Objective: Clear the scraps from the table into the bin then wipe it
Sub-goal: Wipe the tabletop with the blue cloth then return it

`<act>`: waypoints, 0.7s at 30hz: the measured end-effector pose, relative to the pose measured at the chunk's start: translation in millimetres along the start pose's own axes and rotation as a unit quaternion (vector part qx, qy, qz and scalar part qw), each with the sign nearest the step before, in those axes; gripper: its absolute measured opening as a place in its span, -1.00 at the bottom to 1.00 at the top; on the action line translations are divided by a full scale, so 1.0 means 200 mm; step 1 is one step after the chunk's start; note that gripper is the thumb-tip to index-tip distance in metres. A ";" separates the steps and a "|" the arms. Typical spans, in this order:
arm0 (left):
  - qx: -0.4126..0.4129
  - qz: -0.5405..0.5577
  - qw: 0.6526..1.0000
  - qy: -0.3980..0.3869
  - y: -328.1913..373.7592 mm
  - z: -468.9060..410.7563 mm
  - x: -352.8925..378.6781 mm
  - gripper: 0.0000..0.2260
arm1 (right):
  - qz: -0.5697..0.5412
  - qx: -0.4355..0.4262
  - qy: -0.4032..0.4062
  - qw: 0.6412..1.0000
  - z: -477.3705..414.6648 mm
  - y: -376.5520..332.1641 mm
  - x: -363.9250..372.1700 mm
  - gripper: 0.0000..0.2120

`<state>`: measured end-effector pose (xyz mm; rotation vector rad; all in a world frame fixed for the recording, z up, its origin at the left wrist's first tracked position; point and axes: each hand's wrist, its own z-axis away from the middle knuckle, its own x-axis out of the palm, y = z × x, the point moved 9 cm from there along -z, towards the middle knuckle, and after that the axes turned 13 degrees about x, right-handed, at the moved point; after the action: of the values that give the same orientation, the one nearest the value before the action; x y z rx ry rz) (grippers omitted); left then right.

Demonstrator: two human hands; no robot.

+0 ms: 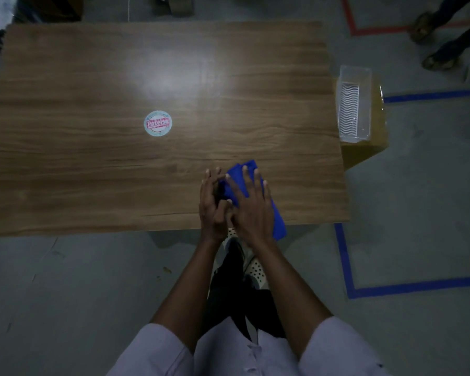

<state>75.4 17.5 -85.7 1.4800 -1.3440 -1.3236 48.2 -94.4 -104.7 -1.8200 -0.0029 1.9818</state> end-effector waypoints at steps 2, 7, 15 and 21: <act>-0.002 -0.008 1.000 -0.007 0.00 -0.01 -0.01 -0.43 | -0.001 0.037 0.021 0.999 -0.16 0.17 -0.08 -0.36; -0.023 0.002 1.000 -0.002 -0.09 -0.02 -0.09 -0.40 | -0.031 0.041 0.013 0.999 -0.25 0.08 -0.09 -0.39; 0.002 0.007 1.000 -0.020 -0.08 -0.01 -0.05 -0.39 | -0.186 0.037 0.007 0.982 -0.31 0.54 -0.32 -0.43; 0.026 -0.043 0.998 -0.024 -0.03 -0.01 -0.08 -0.37 | -0.091 -0.126 -0.078 0.985 -0.45 0.17 -0.14 -0.33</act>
<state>81.0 33.8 -88.0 1.5653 -1.3671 -1.3959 124.0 -160.1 -99.7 -1.7354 -0.4717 2.0597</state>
